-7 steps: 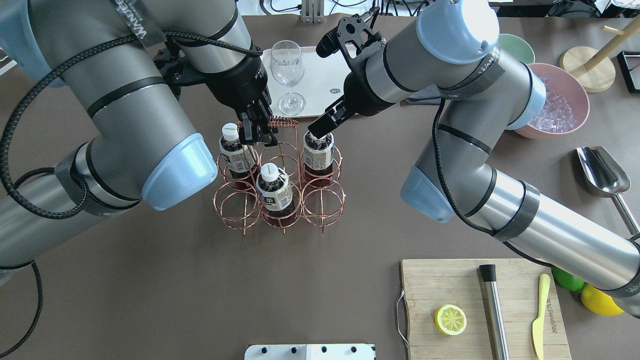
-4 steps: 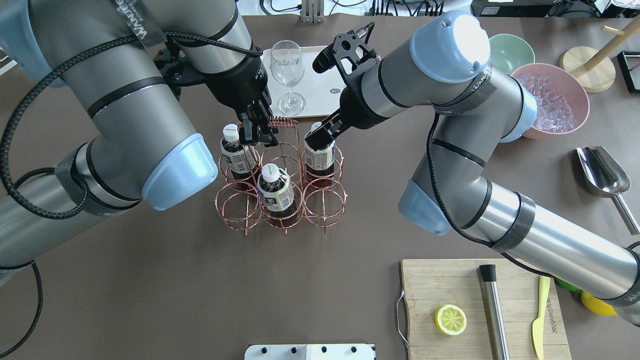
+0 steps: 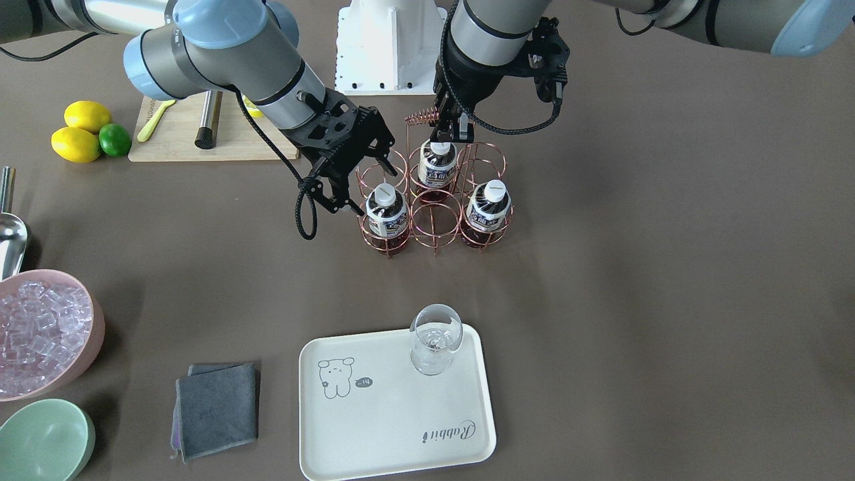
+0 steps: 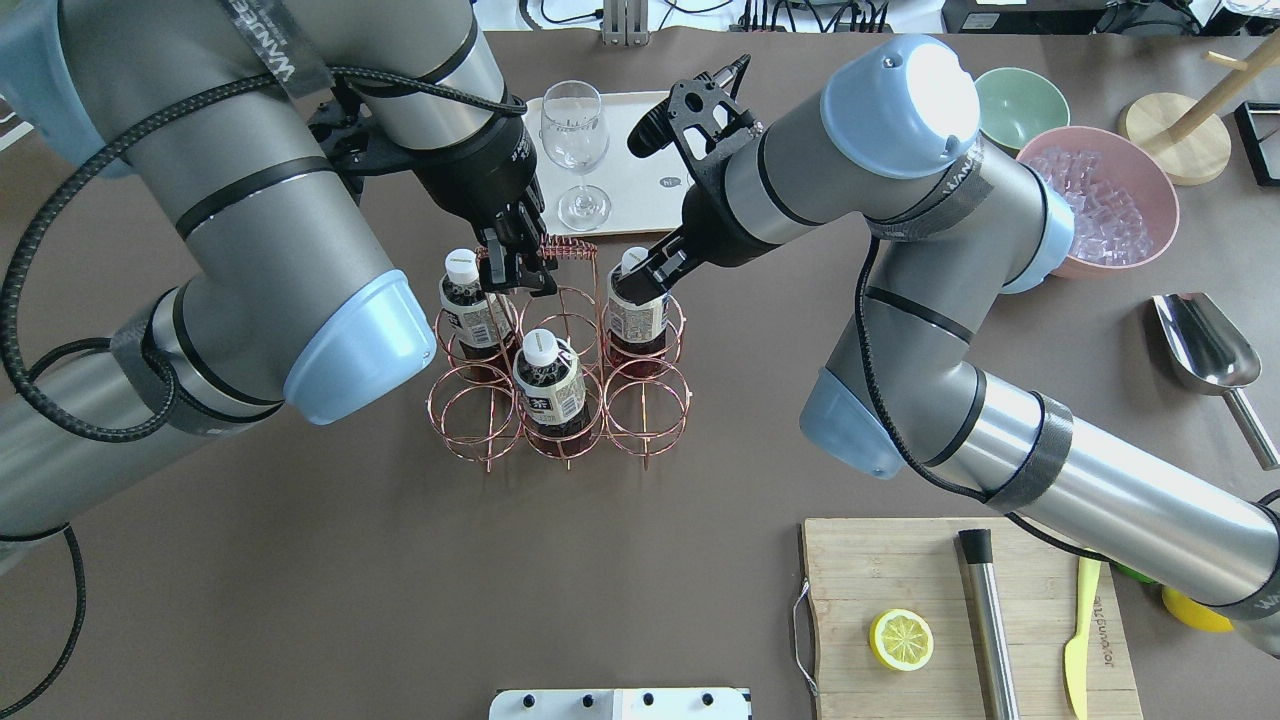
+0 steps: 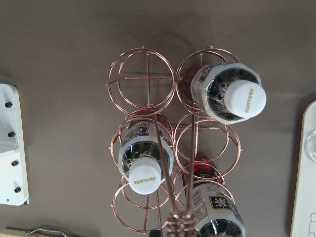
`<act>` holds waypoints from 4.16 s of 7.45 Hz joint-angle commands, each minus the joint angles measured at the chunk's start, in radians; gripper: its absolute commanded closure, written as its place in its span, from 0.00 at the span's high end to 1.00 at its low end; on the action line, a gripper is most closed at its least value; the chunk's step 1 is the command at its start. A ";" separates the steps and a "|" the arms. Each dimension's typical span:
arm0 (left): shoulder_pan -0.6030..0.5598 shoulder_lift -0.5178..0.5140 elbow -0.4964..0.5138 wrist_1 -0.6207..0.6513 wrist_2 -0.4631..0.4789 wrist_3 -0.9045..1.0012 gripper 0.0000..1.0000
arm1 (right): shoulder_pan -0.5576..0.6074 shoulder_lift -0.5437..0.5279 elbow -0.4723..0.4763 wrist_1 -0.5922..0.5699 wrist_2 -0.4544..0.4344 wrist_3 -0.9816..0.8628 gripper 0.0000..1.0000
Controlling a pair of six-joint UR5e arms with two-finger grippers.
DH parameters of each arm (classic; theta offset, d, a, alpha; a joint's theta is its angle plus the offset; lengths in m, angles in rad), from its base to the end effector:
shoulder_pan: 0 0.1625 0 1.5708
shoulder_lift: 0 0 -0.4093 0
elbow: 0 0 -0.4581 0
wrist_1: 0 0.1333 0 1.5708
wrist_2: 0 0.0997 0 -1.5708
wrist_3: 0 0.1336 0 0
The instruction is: Take tea from basket to plate
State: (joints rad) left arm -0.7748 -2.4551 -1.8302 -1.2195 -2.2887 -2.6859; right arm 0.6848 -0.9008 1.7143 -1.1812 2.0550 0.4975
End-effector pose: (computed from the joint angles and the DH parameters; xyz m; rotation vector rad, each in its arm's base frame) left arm 0.4313 -0.4858 0.0046 -0.8766 0.6938 -1.4295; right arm -0.5089 -0.5074 0.0999 0.6469 -1.0947 -0.6264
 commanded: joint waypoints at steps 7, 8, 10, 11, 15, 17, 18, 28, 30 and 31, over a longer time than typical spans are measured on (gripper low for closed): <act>0.003 0.004 0.002 -0.002 -0.002 -0.002 0.00 | -0.022 0.011 -0.012 0.000 -0.047 0.003 0.53; 0.003 0.004 0.003 -0.002 -0.002 -0.002 0.00 | -0.022 0.011 -0.012 0.000 -0.047 0.003 0.53; 0.003 0.004 0.006 -0.002 -0.002 -0.002 0.00 | -0.022 0.011 -0.007 0.000 -0.045 -0.004 0.41; 0.003 0.002 0.005 -0.002 -0.002 -0.002 0.00 | -0.022 0.011 -0.006 -0.001 -0.047 -0.004 0.29; 0.002 0.004 0.003 -0.002 -0.002 0.000 0.00 | -0.022 0.000 0.024 -0.003 -0.038 -0.026 0.00; 0.002 0.004 0.003 -0.002 -0.002 -0.002 0.00 | -0.022 0.003 0.037 -0.008 -0.035 -0.046 0.00; 0.003 0.004 0.003 -0.002 -0.002 -0.002 0.00 | -0.022 0.005 0.045 -0.012 -0.035 -0.062 0.00; 0.002 0.011 0.002 -0.002 -0.003 0.000 0.00 | 0.206 0.013 0.139 -0.089 0.246 -0.082 0.00; 0.000 0.011 0.003 -0.002 -0.003 0.000 0.00 | 0.272 0.037 0.134 -0.129 0.278 -0.108 0.00; 0.000 0.010 0.002 -0.002 -0.003 0.000 0.00 | 0.312 0.048 0.125 -0.167 0.275 -0.147 0.00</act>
State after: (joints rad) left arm -0.7742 -2.4440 -1.8278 -1.2211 -2.2917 -2.6860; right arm 0.9313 -0.8703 1.8506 -1.2998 2.3197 0.4005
